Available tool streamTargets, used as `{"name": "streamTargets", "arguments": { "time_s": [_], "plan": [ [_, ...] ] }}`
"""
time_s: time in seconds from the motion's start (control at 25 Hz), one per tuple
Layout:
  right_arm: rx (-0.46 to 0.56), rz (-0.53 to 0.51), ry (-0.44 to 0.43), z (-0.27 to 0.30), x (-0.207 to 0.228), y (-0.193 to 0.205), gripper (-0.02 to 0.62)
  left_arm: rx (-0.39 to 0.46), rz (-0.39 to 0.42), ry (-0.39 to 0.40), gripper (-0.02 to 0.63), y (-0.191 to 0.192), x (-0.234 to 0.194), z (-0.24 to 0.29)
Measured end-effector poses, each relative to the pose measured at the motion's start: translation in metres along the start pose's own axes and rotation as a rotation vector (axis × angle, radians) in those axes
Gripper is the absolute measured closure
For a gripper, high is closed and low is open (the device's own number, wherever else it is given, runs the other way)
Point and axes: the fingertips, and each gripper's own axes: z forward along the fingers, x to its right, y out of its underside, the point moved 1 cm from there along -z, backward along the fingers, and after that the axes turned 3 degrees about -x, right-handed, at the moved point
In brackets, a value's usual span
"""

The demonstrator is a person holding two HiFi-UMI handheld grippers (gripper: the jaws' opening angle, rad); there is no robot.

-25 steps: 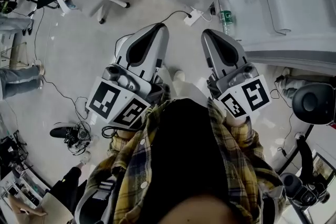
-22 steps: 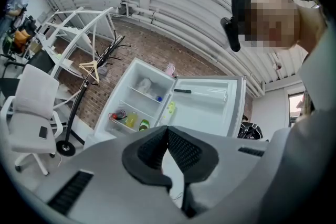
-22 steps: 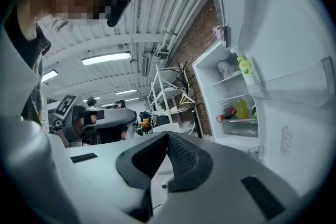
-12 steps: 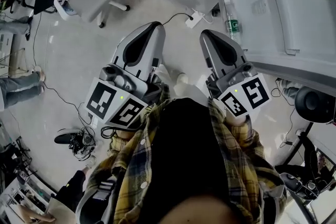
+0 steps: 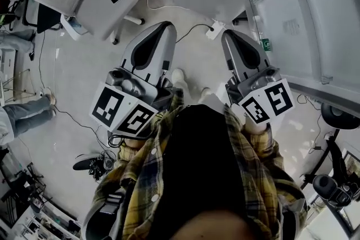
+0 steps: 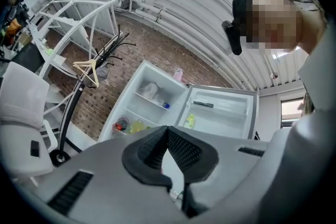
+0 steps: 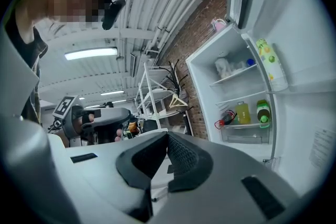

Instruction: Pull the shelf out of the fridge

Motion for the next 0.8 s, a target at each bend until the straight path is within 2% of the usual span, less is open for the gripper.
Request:
{"name": "streamTargets", "arguments": {
  "time_s": [0.24, 0.48, 0.8],
  "plan": [
    [-0.002, -0.006, 0.058, 0.038, -0.009, -0.002, 0.577, -0.033, -0.003, 0.054, 0.603, -0.019, -0.038, 0.002],
    [-0.004, -0.004, 0.092, 0.060, -0.008, 0.005, 0.577, -0.072, -0.015, 0.115, 0.603, -0.015, -0.056, 0.016],
    [0.012, -0.009, 0.145, 0.081, 0.037, -0.012, 0.577, -0.107, -0.031, 0.172, 0.603, -0.012, -0.067, 0.075]
  ]
}}
